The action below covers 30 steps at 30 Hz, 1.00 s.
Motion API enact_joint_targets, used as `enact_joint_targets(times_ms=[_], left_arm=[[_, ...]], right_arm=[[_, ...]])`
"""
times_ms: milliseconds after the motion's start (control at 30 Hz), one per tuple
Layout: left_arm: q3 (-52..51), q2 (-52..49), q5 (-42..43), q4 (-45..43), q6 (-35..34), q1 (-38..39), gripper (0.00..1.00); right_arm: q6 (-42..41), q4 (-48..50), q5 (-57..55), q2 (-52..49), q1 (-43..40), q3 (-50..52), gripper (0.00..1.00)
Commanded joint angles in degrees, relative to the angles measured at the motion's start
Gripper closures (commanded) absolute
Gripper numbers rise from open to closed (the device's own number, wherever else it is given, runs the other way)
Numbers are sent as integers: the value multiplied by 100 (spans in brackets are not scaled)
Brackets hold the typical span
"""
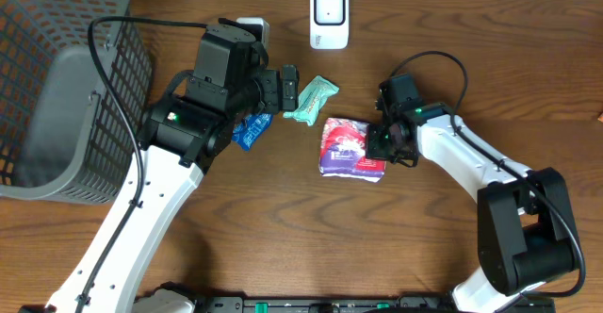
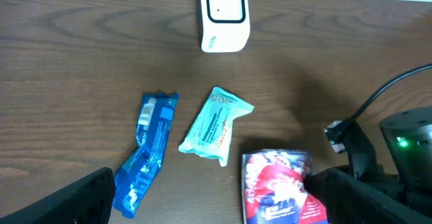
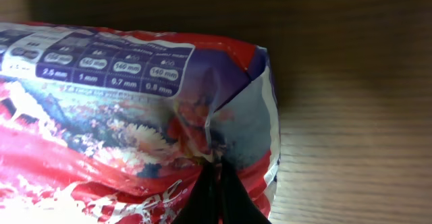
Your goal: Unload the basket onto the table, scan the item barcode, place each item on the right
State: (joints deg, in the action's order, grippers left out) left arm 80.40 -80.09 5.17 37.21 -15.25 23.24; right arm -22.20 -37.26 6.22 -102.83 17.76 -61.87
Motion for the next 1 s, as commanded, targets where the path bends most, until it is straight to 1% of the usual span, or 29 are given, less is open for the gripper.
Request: enact_joint_targets(times_ms=[0,133,333,633,700,767,800,833,867,967], left_arm=[[109,-17,-74,11,-28,-20,2],[109,-17,-72,11,-31,-20,2],[109,-17,-72,9,-28,-20,2],[109,-17,-72,11,-28,-20,2],[109,-17,-72,11,-28,-20,2],[109,-17,-72,9,-28,-20,2],[109,-17,-74,9,-28,-20,2],[109,-17,-72,9,-28,-20,2],[109,-17,-74,11,-28,-20,2],[109,-17,-72,11,-31,-20,2]], right_arm=[[-223,-251,-938,-208,-286,293,99],[-254,-358,-984,-208,-466,236,99],[-330,-815,-1311,-208,-684,-37,99],[-328,-1773,-1703,-208,-769,-874,99],[-262,-2033,-1556,-208,-752,-1187,92],[-109,-2264,-1349,-208,-710,-1523,82],[-26,-2367,-1261,-208,-673,-1690,76],[46,-2474,-1161,-208,-621,-1886,65],[74,-2542,-1069,-208,-560,-2044,57],[280,-2553,-697,-208,-269,-2380,45]])
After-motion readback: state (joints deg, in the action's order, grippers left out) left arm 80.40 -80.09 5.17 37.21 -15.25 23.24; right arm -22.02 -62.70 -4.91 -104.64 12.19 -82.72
